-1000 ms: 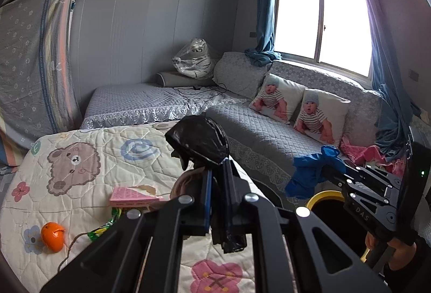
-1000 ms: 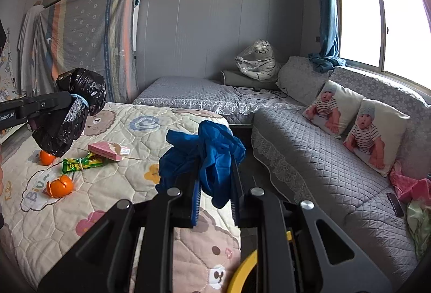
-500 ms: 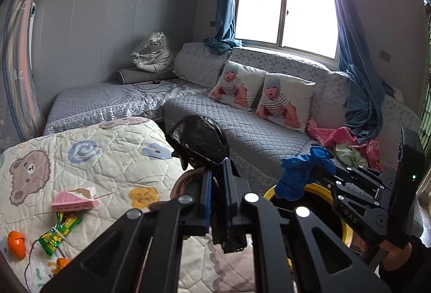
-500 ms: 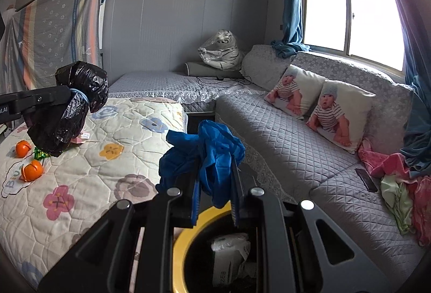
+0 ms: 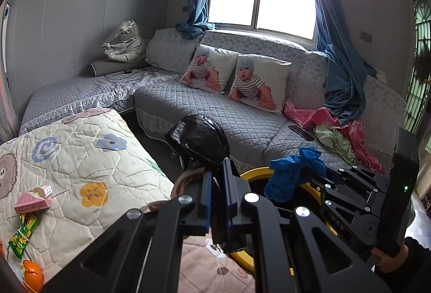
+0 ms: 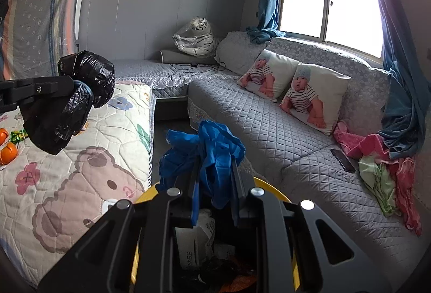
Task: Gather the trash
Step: 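Carry the blue glove and black bag from the bed over the bin, then open the right tool while the left tool opens, dropping glove and bag into the bin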
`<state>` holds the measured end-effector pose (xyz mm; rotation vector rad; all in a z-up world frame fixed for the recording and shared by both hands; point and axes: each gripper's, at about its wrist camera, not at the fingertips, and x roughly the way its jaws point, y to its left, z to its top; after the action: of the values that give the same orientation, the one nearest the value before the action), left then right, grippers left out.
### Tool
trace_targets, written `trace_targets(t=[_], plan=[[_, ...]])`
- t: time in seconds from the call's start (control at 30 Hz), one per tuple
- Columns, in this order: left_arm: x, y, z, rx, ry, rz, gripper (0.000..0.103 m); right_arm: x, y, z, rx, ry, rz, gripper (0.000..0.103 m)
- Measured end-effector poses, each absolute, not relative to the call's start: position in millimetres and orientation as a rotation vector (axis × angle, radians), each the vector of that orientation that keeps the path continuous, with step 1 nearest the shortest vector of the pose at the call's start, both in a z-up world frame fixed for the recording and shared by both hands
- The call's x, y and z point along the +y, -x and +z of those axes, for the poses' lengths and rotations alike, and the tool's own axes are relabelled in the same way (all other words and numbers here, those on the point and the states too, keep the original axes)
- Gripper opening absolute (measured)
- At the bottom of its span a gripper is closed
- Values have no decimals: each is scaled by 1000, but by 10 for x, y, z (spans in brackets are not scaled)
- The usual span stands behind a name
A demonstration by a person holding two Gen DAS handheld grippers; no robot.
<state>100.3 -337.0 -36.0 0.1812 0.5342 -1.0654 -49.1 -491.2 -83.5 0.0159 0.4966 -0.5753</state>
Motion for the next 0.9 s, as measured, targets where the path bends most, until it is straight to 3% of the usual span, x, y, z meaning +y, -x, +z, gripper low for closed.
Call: trace_targets(t=[0.9], plan=[[-4104, -842, -900, 667, -233, -1154, 8, -5208, 633, -1313, 637, -125, -615, 17]])
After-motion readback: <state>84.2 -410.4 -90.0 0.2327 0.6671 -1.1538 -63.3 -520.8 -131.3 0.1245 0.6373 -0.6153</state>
